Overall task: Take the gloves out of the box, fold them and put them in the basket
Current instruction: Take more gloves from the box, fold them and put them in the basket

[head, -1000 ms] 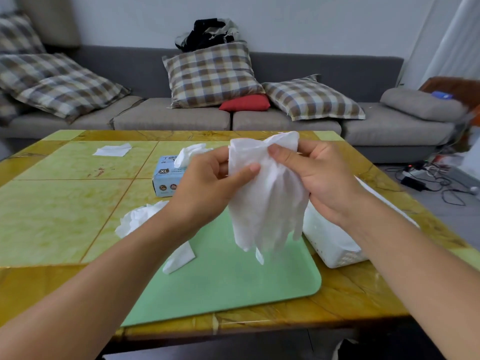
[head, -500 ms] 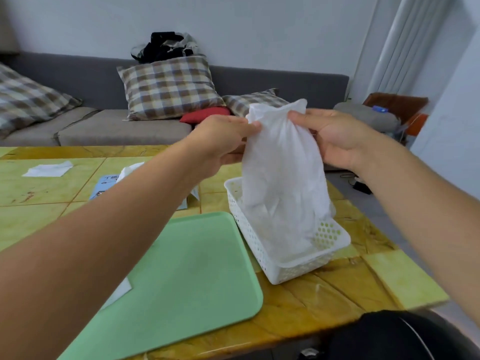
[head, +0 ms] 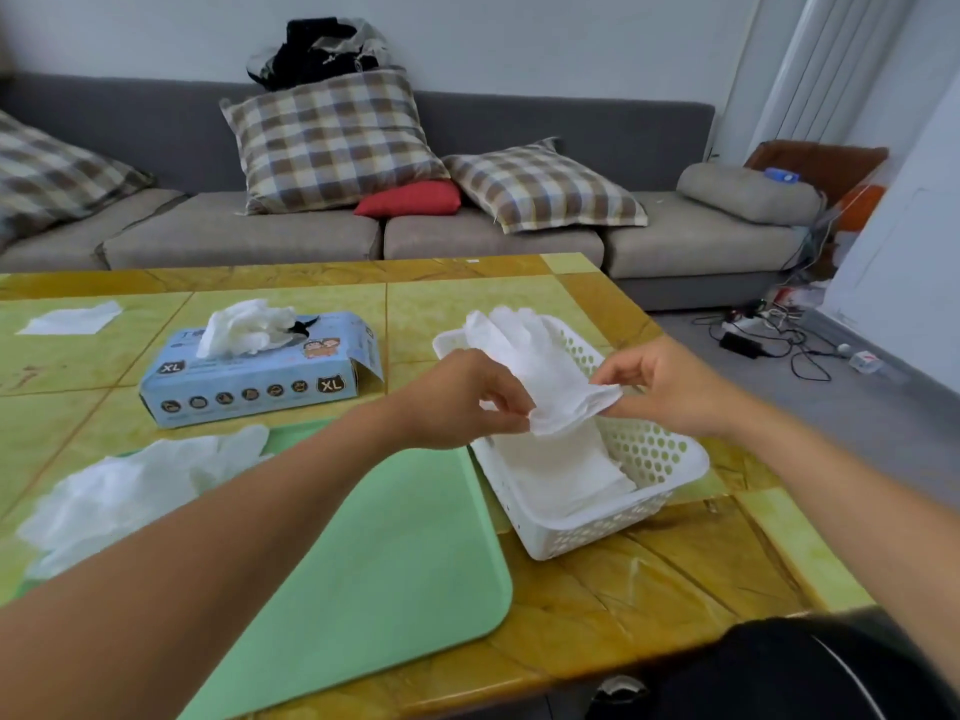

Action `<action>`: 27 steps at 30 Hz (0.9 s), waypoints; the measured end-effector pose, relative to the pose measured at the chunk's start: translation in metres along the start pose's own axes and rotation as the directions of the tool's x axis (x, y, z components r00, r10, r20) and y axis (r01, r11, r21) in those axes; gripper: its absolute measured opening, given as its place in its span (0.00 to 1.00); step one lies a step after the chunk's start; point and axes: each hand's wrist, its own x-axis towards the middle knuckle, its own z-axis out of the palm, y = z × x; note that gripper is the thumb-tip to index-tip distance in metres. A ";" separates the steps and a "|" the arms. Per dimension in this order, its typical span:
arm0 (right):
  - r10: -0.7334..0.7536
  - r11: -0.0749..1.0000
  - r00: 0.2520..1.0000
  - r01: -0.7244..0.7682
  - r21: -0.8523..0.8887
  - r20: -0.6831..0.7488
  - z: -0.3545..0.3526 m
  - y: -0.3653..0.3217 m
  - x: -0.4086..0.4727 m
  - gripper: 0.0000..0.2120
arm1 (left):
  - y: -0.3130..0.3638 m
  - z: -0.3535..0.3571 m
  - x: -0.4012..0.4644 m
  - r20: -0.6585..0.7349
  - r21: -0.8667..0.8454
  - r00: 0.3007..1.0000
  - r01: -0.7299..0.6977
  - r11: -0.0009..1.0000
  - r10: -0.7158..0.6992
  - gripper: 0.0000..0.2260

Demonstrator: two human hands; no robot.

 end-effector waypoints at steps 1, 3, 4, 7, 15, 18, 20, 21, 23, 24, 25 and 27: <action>-0.021 0.998 1.000 0.022 -0.067 0.010 0.002 -0.002 -0.005 0.03 | 0.003 0.002 -0.001 0.038 0.066 0.999 -0.040 0.997 0.037 0.06; -0.051 0.978 0.998 0.058 -0.203 0.042 0.004 -0.008 -0.013 0.03 | 0.011 0.005 -0.003 0.111 0.172 0.991 -0.091 0.981 0.073 0.06; -0.057 0.963 0.996 0.072 -0.260 0.065 0.003 -0.008 -0.016 0.04 | 0.016 0.008 -0.004 0.140 0.199 0.987 -0.107 0.974 0.079 0.06; 0.033 0.926 0.972 0.058 -0.373 0.233 -0.004 -0.010 -0.024 0.08 | 0.031 0.011 -0.007 0.261 0.195 0.963 -0.127 0.972 0.073 0.08; 0.038 0.941 0.981 0.029 -0.338 0.190 -0.011 -0.044 0.015 0.06 | 0.048 -0.002 0.014 0.129 0.350 0.988 0.038 0.936 -0.089 0.16; 0.166 0.859 0.934 0.021 -0.512 0.316 0.024 -0.043 0.043 0.15 | 0.042 0.002 0.027 0.096 0.585 0.979 0.089 0.806 -0.177 0.11; 0.221 0.836 0.934 -0.034 -0.548 0.279 0.038 -0.039 0.058 0.24 | 0.040 0.004 0.031 0.105 0.656 0.971 0.096 0.749 -0.216 0.07; 0.221 0.828 0.945 -0.050 -0.559 0.243 0.042 -0.036 0.063 0.31 | 0.038 0.006 0.033 0.098 0.685 0.968 0.104 0.721 -0.233 0.08; 0.273 0.796 0.935 -0.086 -0.600 0.227 0.045 -0.030 0.073 0.52 | 0.031 0.009 0.036 0.055 0.716 0.965 0.141 0.683 -0.257 0.12; 0.311 0.796 0.918 -0.111 -0.595 0.244 0.046 -0.028 0.075 0.61 | 0.026 0.009 0.037 0.030 0.719 0.966 0.158 0.677 -0.258 0.11; 0.335 0.808 0.902 -0.125 -0.576 0.273 0.047 -0.025 0.076 0.65 | 0.022 0.010 0.039 0.011 0.711 0.965 0.178 0.680 -0.264 0.10; 0.340 0.826 0.886 -0.122 -0.550 0.314 0.048 -0.020 0.076 0.69 | 0.014 0.008 0.044 -0.024 0.683 0.961 0.218 0.697 -0.277 0.12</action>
